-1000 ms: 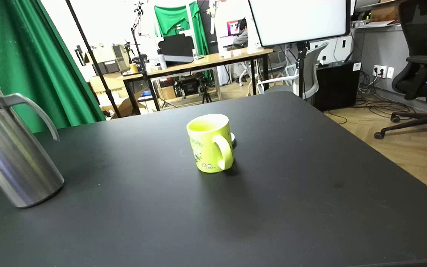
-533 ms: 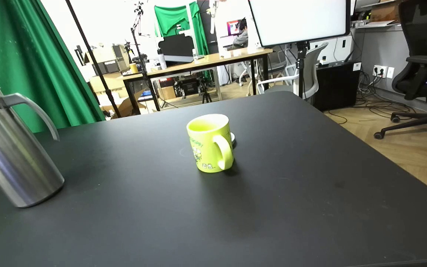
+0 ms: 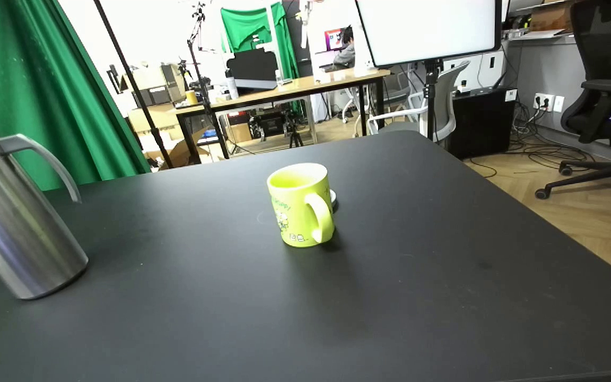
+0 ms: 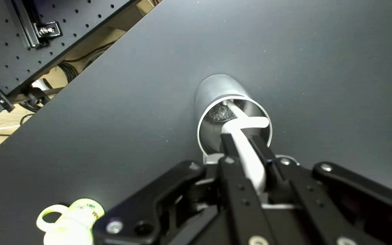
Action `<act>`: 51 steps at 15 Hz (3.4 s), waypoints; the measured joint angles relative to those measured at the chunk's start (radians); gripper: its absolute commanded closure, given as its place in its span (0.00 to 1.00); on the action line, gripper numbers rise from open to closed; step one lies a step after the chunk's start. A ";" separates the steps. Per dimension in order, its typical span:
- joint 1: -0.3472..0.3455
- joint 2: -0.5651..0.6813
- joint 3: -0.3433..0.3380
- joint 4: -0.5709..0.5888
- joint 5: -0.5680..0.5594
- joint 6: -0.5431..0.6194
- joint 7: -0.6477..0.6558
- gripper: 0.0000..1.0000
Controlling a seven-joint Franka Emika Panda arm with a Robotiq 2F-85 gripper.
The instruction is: Scrub inside the flask with the brush
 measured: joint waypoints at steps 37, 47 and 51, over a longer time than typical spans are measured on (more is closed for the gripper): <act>0.005 -0.033 0.019 0.028 0.044 -0.033 -0.083 0.96; -0.055 0.055 0.014 0.025 0.044 0.034 -0.083 0.96; -0.061 0.155 0.010 0.030 0.044 0.073 -0.083 0.96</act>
